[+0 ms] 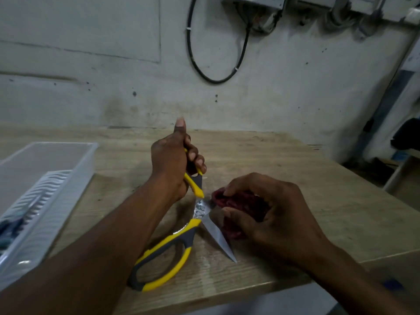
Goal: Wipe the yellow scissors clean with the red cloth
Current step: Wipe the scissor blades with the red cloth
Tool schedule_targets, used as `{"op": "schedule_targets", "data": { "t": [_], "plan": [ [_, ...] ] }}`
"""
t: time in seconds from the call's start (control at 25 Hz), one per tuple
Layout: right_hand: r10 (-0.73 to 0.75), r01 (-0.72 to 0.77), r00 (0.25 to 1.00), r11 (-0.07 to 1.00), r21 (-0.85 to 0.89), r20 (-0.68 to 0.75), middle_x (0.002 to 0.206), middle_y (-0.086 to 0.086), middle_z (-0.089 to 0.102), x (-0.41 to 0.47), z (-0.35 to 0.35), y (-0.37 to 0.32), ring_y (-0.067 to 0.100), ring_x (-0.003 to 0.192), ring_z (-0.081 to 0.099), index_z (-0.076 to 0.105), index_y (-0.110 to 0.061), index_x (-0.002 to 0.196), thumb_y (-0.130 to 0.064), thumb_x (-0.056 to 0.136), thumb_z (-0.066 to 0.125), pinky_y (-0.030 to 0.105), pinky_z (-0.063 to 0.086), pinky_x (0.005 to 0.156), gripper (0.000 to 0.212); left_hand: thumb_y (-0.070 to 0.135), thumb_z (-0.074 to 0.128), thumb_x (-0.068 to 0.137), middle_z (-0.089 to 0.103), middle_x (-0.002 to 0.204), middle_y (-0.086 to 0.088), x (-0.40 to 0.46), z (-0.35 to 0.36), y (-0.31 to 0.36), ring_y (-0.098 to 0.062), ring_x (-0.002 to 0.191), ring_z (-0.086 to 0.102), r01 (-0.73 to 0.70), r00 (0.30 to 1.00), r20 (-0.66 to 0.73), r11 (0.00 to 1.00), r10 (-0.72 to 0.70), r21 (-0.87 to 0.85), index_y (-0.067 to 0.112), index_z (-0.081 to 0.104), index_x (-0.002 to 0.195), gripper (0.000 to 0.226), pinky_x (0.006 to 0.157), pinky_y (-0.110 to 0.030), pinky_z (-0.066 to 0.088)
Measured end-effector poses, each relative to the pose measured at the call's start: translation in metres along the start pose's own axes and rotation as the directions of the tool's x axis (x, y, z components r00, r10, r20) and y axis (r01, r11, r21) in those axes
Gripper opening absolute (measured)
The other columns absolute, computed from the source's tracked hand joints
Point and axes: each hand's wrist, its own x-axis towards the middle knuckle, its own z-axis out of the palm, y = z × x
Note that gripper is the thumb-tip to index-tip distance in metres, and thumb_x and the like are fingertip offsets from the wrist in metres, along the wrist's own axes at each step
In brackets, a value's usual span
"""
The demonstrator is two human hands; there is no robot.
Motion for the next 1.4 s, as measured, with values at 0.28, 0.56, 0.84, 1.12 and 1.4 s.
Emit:
{"op": "schedule_targets", "data": {
  "t": [0.28, 0.56, 0.84, 1.12, 1.4],
  "plan": [
    [-0.097, 0.125, 0.991, 0.917, -0.380, 0.092, 0.115, -0.008, 0.061, -0.008, 0.027, -0.017, 0.017, 0.088, 0.065, 0.077, -0.036, 0.112, -0.035, 0.086, 0.070, 0.026, 0.048, 0.054, 0.027, 0.048, 0.058, 0.101, 0.036, 0.045, -0.005, -0.003, 0.001, 0.001, -0.020, 0.036, 0.040, -0.007, 1.000, -0.005, 1.000, 0.007, 0.011, 0.012, 0.047, 0.066, 0.051, 0.044, -0.027, 0.041],
    [-0.080, 0.144, 0.981, 0.909, -0.392, 0.176, 0.115, -0.015, 0.061, -0.015, 0.018, -0.021, 0.008, 0.090, 0.065, 0.076, -0.041, 0.112, -0.048, 0.093, 0.050, 0.018, 0.037, 0.059, 0.033, 0.045, 0.059, 0.101, 0.036, 0.045, -0.006, -0.004, -0.004, -0.001, -0.021, 0.036, 0.040, -0.004, 1.000, -0.026, 1.000, 0.004, 0.013, 0.011, 0.048, 0.065, 0.051, 0.044, -0.029, 0.042],
    [-0.004, 0.000, 1.000, 0.989, -0.151, -0.026, 0.109, -0.019, 0.068, 0.000, 0.006, -0.014, 0.005, 0.093, 0.068, 0.078, -0.036, 0.112, -0.039, 0.085, 0.065, 0.036, 0.058, 0.073, 0.030, 0.044, 0.059, 0.101, 0.036, 0.046, -0.007, 0.001, -0.001, 0.000, -0.021, 0.036, 0.041, -0.030, 0.999, 0.014, 0.999, 0.030, -0.015, 0.011, 0.048, 0.064, 0.051, 0.043, -0.029, 0.042],
    [-0.095, 0.118, 0.993, 0.905, -0.409, 0.077, 0.100, -0.013, 0.064, -0.017, 0.032, -0.027, 0.017, 0.083, 0.063, 0.078, -0.038, 0.105, -0.038, 0.087, 0.073, 0.022, 0.040, 0.054, 0.019, 0.043, 0.059, 0.102, 0.035, 0.045, -0.006, -0.003, -0.003, 0.000, -0.020, 0.036, 0.040, -0.020, 1.000, -0.021, 1.000, 0.019, -0.023, 0.011, 0.048, 0.065, 0.050, 0.044, -0.028, 0.040],
    [0.044, -0.079, 0.983, 0.977, -0.199, -0.178, 0.112, -0.017, 0.064, -0.018, 0.008, -0.009, 0.014, 0.097, 0.067, 0.078, -0.034, 0.117, -0.020, 0.088, 0.070, 0.038, 0.059, 0.073, 0.033, 0.044, 0.058, 0.102, 0.036, 0.045, -0.006, -0.001, -0.002, 0.000, -0.020, 0.036, 0.040, -0.016, 1.000, -0.002, 0.999, 0.016, -0.036, 0.011, 0.049, 0.066, 0.050, 0.044, -0.028, 0.040]
  ]
}}
